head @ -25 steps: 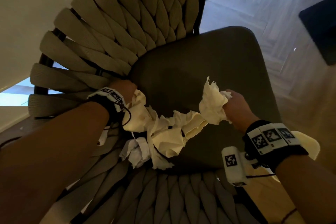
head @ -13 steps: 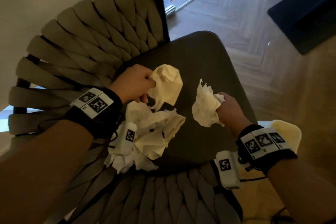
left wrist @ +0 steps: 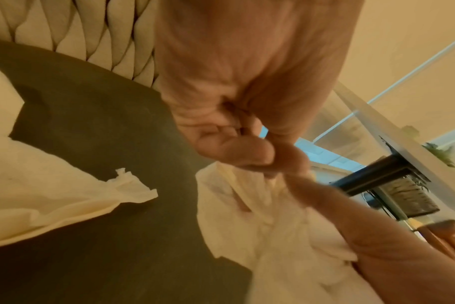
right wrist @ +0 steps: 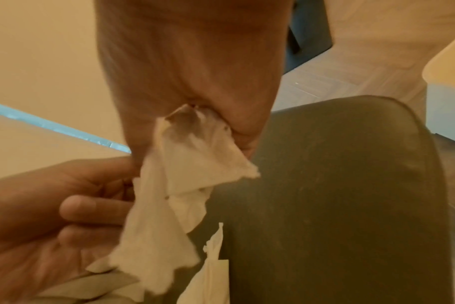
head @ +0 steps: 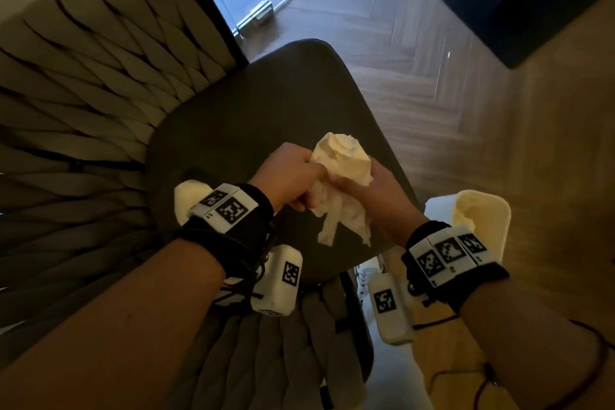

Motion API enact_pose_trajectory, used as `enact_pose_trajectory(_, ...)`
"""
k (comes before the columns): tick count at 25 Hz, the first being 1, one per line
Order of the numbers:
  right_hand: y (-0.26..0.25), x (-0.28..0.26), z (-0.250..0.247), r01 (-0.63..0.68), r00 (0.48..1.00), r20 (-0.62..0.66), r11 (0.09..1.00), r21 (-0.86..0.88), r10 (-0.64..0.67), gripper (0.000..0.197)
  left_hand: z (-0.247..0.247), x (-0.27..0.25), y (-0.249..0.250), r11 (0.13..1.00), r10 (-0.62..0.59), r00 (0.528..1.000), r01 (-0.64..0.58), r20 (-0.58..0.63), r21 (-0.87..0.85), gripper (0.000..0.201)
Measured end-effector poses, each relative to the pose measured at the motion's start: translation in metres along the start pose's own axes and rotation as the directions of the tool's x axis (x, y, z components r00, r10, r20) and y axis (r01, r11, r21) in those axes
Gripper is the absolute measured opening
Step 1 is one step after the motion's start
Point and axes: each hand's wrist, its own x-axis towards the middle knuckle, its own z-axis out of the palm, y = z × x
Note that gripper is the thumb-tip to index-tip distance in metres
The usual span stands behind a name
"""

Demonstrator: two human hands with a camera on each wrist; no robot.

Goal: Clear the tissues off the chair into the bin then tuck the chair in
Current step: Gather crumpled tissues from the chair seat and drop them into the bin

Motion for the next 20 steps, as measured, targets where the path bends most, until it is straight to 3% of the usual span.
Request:
enact_pose_trajectory(2, 0.007, -0.007, -0.017, 0.037, 0.998, -0.047, 0.999, 0.003, -0.036, 0.025, 0.016, 0.003, 0.011, 0.998, 0.057, 0.998, -0.057, 0.022, -0.002, 0.012)
enact_pose_trajectory(4, 0.017, -0.014, -0.041, 0.054, 0.992, -0.119, 0.996, 0.074, -0.045, 0.023, 0.037, 0.005, 0.022, 0.993, 0.118, 0.992, -0.118, 0.050, -0.001, 0.013)
enact_pose_trajectory(6, 0.041, -0.023, -0.086, 0.066, 0.956, -0.291, 0.990, 0.128, -0.026, 0.021, 0.070, 0.014, 0.038, 0.989, 0.144, 0.986, -0.145, 0.080, 0.011, 0.019)
enact_pose_trajectory(9, 0.093, -0.029, -0.156, -0.016, 0.804, -0.589, 0.994, 0.106, 0.075, 0.005, 0.109, 0.027, 0.048, 0.989, 0.141, 0.984, -0.145, 0.110, 0.024, 0.025)
enact_pose_trajectory(11, 0.138, -0.028, -0.198, -0.159, 0.694, -0.688, 0.977, 0.144, 0.214, 0.016, 0.134, 0.038, 0.053, 0.984, 0.166, 0.975, -0.174, 0.147, 0.044, 0.020)
enact_pose_trajectory(14, 0.203, -0.015, -0.244, -0.458, 0.534, -0.716, 0.865, 0.202, 0.450, 0.044, 0.179, 0.064, 0.064, 0.968, 0.230, 0.958, -0.243, 0.170, 0.064, 0.014)
enact_pose_trajectory(15, 0.222, -0.008, -0.253, -0.532, 0.508, -0.704, 0.823, 0.197, 0.497, 0.048, 0.189, 0.073, 0.066, 0.963, 0.247, 0.955, -0.261, 0.161, 0.069, 0.013)
enact_pose_trajectory(20, 0.271, 0.017, -0.269, -0.650, 0.543, -0.565, 0.737, 0.186, 0.621, 0.078, 0.210, 0.101, 0.059, 0.957, 0.270, 0.959, -0.277, 0.081, 0.089, 0.014)
